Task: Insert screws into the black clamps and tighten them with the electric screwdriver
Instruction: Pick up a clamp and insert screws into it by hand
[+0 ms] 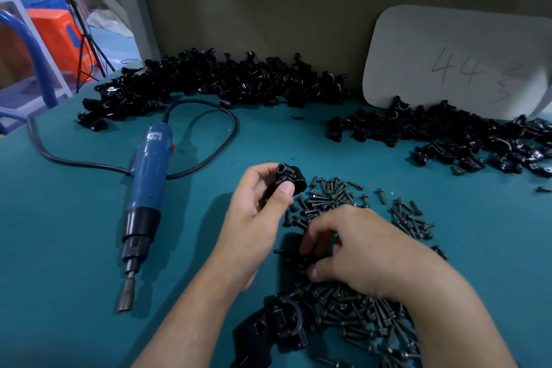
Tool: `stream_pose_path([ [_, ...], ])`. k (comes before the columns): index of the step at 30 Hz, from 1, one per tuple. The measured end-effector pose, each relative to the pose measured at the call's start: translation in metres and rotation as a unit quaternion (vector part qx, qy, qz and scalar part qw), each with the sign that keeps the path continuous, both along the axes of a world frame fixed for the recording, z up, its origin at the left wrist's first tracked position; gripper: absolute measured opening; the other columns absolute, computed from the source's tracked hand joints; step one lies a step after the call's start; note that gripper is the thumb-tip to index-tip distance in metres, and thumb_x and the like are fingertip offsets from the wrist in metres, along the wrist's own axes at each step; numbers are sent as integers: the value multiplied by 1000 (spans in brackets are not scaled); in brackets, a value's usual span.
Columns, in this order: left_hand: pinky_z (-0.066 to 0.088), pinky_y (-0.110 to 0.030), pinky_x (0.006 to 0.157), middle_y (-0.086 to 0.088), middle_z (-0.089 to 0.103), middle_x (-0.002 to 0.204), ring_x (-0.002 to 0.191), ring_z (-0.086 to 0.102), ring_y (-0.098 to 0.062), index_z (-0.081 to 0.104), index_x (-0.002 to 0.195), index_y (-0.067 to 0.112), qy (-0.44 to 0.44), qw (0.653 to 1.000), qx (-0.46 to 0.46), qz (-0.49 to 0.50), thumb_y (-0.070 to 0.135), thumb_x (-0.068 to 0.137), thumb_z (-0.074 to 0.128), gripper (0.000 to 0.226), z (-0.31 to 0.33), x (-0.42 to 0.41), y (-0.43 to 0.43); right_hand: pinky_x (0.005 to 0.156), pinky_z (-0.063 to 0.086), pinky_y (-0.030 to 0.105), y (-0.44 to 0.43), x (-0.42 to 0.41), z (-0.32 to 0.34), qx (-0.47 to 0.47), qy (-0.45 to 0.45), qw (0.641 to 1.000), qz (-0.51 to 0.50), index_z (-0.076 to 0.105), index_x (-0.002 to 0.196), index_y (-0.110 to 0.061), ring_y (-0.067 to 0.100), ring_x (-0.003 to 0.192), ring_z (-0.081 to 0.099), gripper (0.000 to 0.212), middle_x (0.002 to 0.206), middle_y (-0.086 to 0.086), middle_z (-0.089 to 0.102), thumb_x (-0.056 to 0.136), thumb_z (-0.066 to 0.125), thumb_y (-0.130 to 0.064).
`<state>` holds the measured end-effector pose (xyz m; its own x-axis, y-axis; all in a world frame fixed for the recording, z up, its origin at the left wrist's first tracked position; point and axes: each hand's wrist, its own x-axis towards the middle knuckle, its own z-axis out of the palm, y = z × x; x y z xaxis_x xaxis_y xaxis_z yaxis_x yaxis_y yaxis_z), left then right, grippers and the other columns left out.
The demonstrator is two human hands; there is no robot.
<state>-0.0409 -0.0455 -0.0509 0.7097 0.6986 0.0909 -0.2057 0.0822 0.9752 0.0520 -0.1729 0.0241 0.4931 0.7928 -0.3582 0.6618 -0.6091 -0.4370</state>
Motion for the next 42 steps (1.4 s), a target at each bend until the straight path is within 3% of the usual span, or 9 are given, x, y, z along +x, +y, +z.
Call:
stream_pose_path([
  [5,51,-19,93,8,77,114,103,69,-3,61,119,24,0,1000,10,-2,14,102,62,19,1,-1,0,58,42,14,-6,6,0,34,20,999,-23,72,83,-41,-2,64,61,13,73,-20,68,91,74,-31],
  [8,50,-23,97,7,76,114,106,69,-6,61,119,25,1,1000,21,-12,15,103,62,19,1,-1,0,71,52,23,-7,10,0,104,39,992,-63,70,89,-41,1,75,67,11,80,-14,70,94,72,-32],
  [12,51,-25,95,7,76,114,105,69,-7,60,119,23,-10,999,44,-18,25,99,65,21,-1,-1,0,81,62,48,-7,10,1,281,189,923,-183,64,100,-25,20,74,78,11,80,-4,70,98,66,-15],
  [20,49,-29,95,4,76,113,103,69,-8,62,117,23,-11,996,85,-22,29,92,65,26,-3,0,-2,68,60,21,-1,7,6,419,296,818,-261,77,81,-8,20,69,74,6,80,9,76,84,78,-13],
  [23,49,-30,96,2,76,112,102,69,-10,62,117,21,-15,995,92,-20,27,92,65,26,-2,0,-3,73,58,17,-2,6,8,397,306,836,-225,82,86,-17,14,81,76,10,86,7,79,87,75,-9],
  [28,52,-32,97,5,76,113,106,70,-12,62,115,26,-1,993,111,-27,28,92,65,23,-1,0,-4,84,50,19,-2,5,6,353,203,893,-192,83,89,-30,5,87,73,22,86,-5,79,92,74,-10],
  [34,52,-40,101,5,76,111,106,69,-15,63,110,31,-1,992,122,-21,27,91,66,19,-1,0,-6,75,55,14,2,6,0,408,158,875,-208,79,91,-27,5,82,74,21,82,-8,79,89,76,-6],
  [38,50,-53,104,4,75,111,108,69,-19,63,110,32,2,991,131,-21,27,91,66,19,-1,1,-6,75,55,11,5,5,-1,415,125,880,-193,77,90,-26,4,81,74,22,83,-11,78,86,79,-4],
  [42,50,-54,104,4,75,110,107,69,-18,63,109,32,0,991,130,-17,24,91,66,19,0,0,-5,68,53,9,7,3,-1,403,109,889,-189,76,84,-25,1,75,73,18,77,-12,77,83,83,-8],
])
